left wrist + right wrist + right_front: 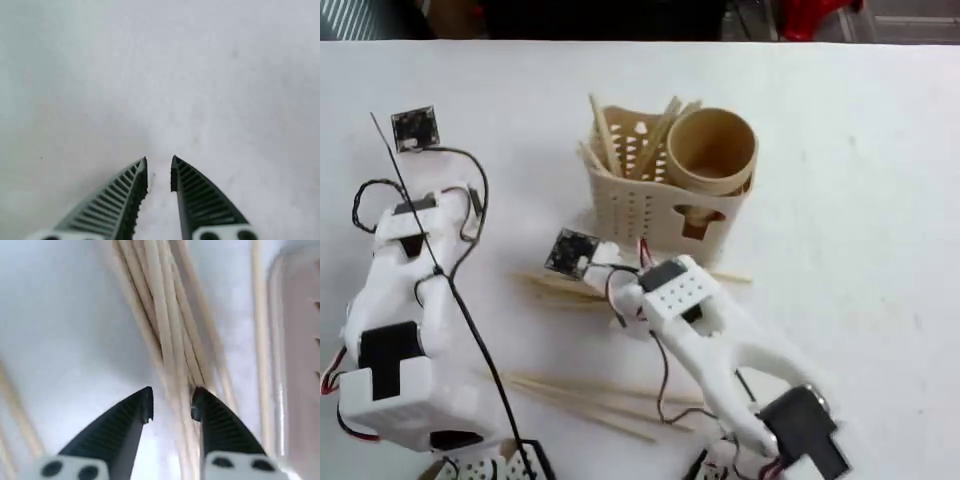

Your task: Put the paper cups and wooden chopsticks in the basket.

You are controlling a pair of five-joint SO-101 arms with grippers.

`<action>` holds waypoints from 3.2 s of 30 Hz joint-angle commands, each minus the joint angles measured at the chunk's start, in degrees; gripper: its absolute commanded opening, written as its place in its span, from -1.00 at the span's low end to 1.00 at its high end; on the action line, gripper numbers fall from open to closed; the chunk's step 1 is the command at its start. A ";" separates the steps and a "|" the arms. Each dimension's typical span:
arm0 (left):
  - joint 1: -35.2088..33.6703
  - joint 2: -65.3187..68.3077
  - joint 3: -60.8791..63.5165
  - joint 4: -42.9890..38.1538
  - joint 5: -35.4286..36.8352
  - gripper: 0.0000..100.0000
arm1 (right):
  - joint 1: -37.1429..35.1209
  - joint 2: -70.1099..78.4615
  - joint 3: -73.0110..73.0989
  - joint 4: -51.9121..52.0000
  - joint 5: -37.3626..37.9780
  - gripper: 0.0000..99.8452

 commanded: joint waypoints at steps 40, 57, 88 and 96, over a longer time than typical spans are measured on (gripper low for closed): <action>0.84 -0.40 -1.58 -1.41 -0.70 -0.80 | -2.07 -14.29 7.03 1.54 4.92 -0.74; 0.84 -0.40 -1.41 -1.41 -0.70 -0.80 | -1.63 -1.89 6.86 -8.57 4.92 -0.95; 0.84 -0.40 -1.58 -1.41 -0.70 -0.80 | -1.98 -57.45 6.33 -28.00 4.92 -0.97; 0.84 -0.31 -1.41 -1.41 -0.70 -0.80 | -1.63 -45.58 -8.97 -36.09 4.40 -0.96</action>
